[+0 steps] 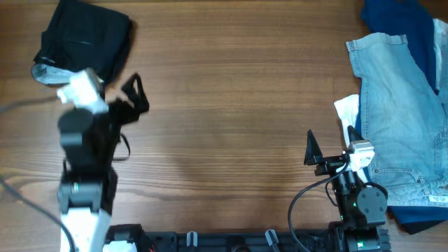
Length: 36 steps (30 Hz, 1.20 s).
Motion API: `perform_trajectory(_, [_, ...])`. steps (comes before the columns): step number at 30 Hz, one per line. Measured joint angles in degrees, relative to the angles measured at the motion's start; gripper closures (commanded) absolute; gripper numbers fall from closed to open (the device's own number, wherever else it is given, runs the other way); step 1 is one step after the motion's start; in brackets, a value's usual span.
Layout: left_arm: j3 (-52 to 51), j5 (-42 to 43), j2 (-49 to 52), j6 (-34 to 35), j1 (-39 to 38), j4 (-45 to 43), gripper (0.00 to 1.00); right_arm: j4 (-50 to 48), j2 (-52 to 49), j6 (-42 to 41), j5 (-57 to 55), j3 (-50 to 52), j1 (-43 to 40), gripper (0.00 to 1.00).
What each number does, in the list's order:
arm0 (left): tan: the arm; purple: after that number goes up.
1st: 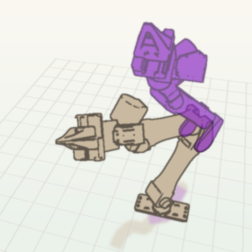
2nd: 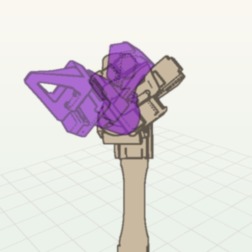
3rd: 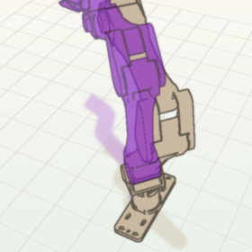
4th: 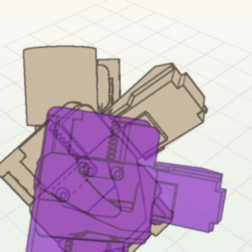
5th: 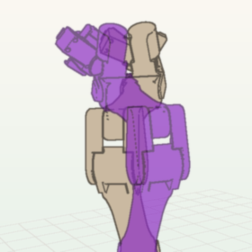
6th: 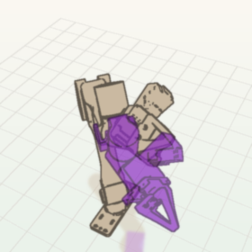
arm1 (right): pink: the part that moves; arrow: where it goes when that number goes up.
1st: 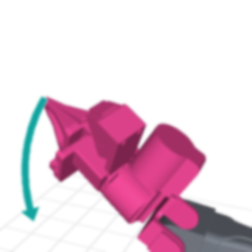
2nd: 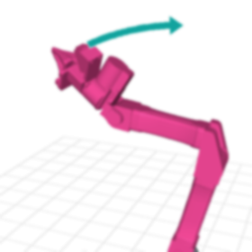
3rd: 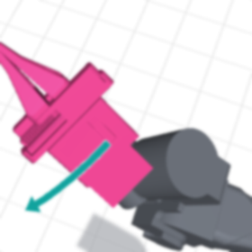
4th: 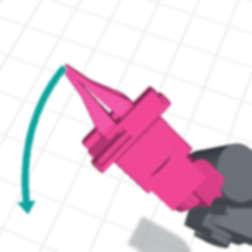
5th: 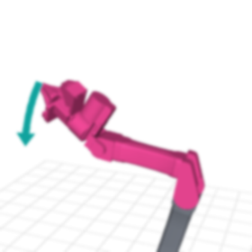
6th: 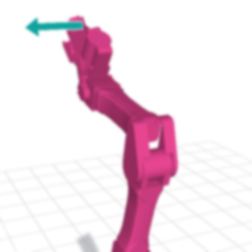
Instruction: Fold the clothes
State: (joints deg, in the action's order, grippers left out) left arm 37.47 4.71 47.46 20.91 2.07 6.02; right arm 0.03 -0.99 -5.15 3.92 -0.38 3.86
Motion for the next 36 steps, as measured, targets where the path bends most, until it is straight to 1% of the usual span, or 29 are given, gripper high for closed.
perform_trajectory(4, [-11.04,1.66,-10.27,-1.86,1.16,-5.86,0.00,0.00,0.00,0.00,0.00,0.00,0.00,0.00])
perform_trajectory(7, [-18.75,2.12,-17.42,-2.51,1.88,-8.59,0.00,-0.02,0.00,0.00,0.00,0.00,0.00,0.00])
perform_trajectory(14, [-29.14,2.29,-30.62,-2.86,2.84,-9.57,0.00,-0.02,0.00,-0.02,0.00,0.00,0.00,0.00])
perform_trajectory(18, [-30.93,2.32,-35.39,-2.86,2.84,-9.70,0.00,-0.02,0.00,-0.02,0.00,0.00,0.00,0.00])
perform_trajectory(31, [-31.65,2.05,-43.25,-2.89,2.93,-9.79,0.00,-0.02,0.00,0.00,0.00,0.00,0.00,0.00])
perform_trajectory(36, [-31.80,1.99,-46.01,-3.02,2.93,-7.50,0.00,-0.02,0.00,-0.02,0.00,0.00,0.00,0.00])
